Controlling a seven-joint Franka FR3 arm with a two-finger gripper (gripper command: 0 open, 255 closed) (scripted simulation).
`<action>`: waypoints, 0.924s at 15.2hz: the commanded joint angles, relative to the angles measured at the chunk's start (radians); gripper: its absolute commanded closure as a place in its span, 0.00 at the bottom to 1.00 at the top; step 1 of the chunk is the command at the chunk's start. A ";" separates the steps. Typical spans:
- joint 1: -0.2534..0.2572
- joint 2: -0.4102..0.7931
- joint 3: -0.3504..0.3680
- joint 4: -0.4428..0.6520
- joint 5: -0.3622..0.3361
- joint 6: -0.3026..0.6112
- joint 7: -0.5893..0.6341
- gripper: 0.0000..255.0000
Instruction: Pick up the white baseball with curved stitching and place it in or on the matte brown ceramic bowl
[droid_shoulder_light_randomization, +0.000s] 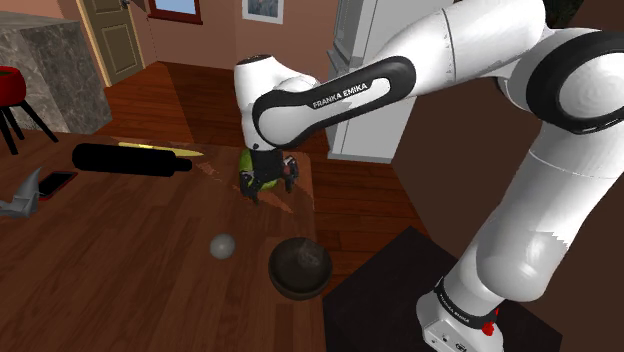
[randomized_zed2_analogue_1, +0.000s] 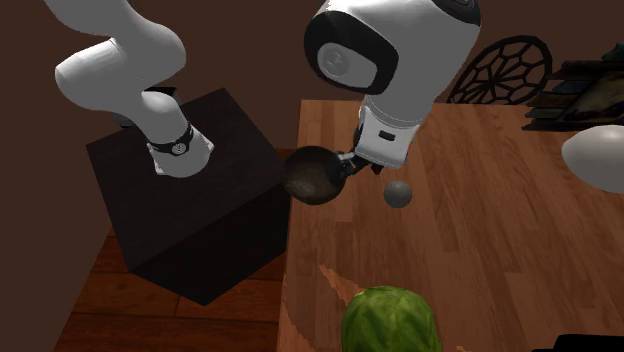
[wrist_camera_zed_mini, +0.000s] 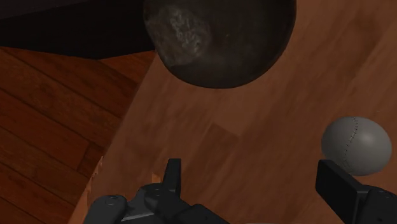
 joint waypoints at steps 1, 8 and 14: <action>0.021 0.085 0.009 0.069 -0.028 -0.004 0.041 0.00; 0.124 0.371 0.006 0.328 -0.111 -0.035 0.147 0.00; 0.206 0.573 -0.011 0.542 -0.149 -0.077 0.189 0.00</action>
